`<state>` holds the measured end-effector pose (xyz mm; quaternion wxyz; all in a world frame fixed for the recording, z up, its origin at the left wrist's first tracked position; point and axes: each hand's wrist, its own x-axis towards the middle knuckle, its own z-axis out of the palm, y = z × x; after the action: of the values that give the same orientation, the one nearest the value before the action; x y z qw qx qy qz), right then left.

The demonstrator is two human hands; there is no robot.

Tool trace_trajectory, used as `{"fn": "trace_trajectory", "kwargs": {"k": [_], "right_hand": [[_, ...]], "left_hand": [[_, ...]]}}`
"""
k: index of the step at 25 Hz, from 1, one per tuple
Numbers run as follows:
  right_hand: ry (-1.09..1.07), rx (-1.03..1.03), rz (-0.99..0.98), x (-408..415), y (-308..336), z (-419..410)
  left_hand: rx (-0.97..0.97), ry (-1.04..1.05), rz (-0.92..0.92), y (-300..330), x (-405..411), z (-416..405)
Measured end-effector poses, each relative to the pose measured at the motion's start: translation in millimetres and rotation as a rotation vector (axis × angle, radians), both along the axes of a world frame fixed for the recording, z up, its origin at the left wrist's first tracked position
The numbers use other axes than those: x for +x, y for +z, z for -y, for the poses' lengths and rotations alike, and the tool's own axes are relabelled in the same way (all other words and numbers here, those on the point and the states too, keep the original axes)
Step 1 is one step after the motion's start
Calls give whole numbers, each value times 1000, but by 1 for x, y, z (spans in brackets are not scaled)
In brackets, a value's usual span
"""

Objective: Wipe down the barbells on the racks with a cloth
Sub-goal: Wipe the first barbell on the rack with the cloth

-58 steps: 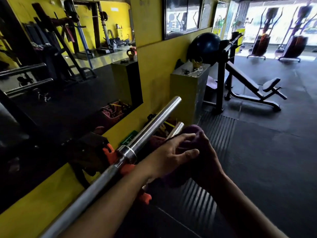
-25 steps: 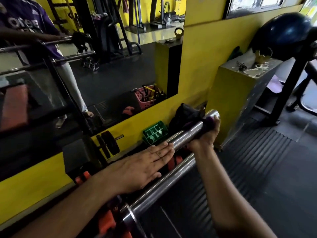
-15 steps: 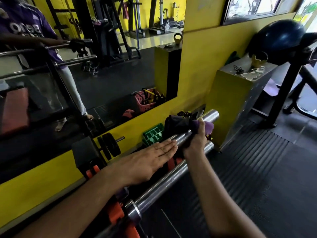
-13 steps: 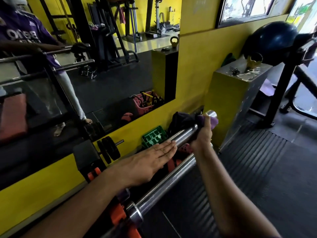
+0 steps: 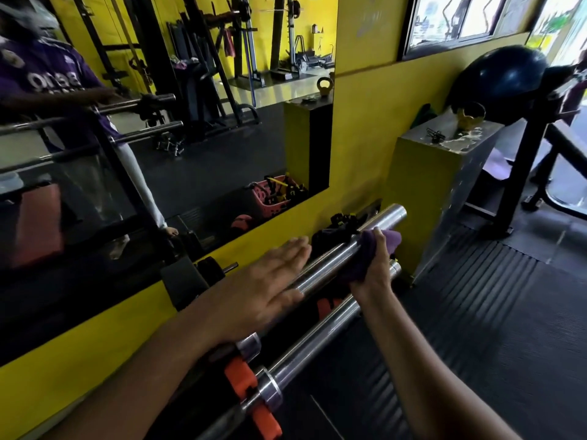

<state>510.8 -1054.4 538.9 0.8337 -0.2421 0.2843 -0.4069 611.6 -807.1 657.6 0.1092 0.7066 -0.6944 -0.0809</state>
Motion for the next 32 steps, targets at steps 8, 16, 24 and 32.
{"fn": "trace_trajectory", "kwargs": {"k": [8,16,24,32], "right_hand": [[-50,33,-13,17,25,-55],[-2,122,-74,24,27,-138],[-114,36,-102,15,33,-43],[153,24,-224,22,4,-227]], "left_hand": [[-158,107,498,-42,4,-90],[-232,91,464,-47,8,-90],[-233,55,380,-53,13,-129],[-242,76,266,-54,11,-126]]}}
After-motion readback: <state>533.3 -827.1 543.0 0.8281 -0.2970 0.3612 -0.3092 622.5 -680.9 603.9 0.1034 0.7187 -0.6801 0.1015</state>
